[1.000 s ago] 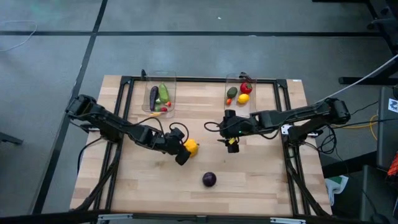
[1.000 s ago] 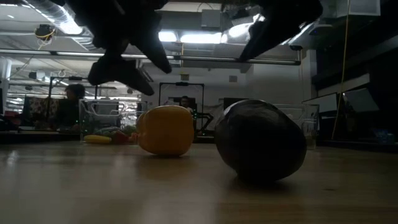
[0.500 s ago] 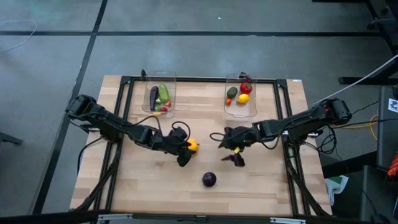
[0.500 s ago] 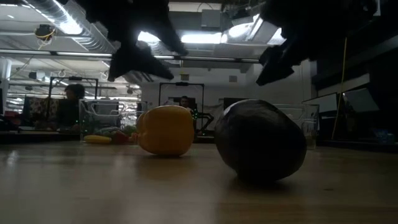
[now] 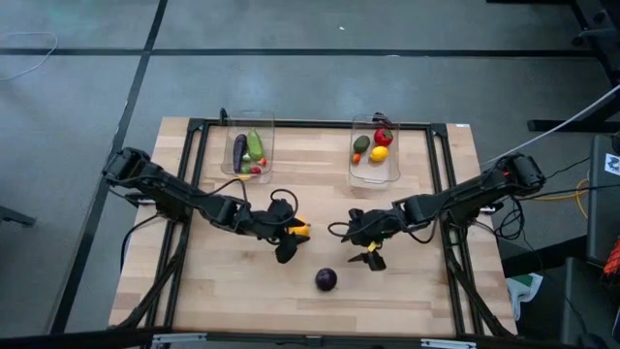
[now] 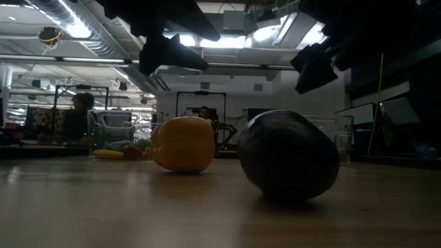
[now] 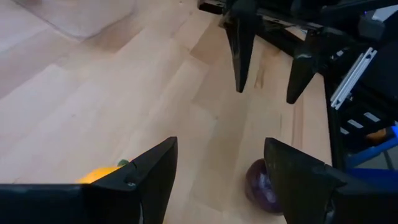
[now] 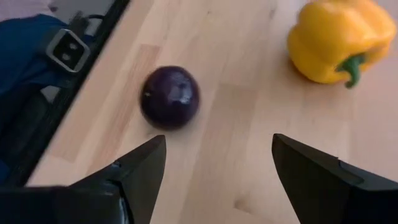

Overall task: Sort produce into baskets
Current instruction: Put the yellow bell pepper into the left transparent bin

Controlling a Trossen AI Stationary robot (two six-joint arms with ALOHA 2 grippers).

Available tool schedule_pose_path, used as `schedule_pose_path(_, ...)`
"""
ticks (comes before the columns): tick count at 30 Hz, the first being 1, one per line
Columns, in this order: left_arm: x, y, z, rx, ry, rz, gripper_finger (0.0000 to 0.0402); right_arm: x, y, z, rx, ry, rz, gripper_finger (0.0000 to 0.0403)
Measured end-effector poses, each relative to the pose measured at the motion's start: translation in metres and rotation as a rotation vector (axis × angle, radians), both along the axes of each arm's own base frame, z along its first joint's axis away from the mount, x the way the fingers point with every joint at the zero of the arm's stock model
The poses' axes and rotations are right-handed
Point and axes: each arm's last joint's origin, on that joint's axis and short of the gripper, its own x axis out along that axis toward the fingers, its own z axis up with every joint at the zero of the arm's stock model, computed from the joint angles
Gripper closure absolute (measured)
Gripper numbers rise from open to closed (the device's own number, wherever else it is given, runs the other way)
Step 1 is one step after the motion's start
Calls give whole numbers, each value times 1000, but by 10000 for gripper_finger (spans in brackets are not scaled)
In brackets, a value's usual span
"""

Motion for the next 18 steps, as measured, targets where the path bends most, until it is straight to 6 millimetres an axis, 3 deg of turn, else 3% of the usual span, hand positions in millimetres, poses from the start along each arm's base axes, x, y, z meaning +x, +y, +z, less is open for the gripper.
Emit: schedule_pose_path(18,0,3,-1,36,20,-10,165,1,-1,-1,-37,-6,-40,111)
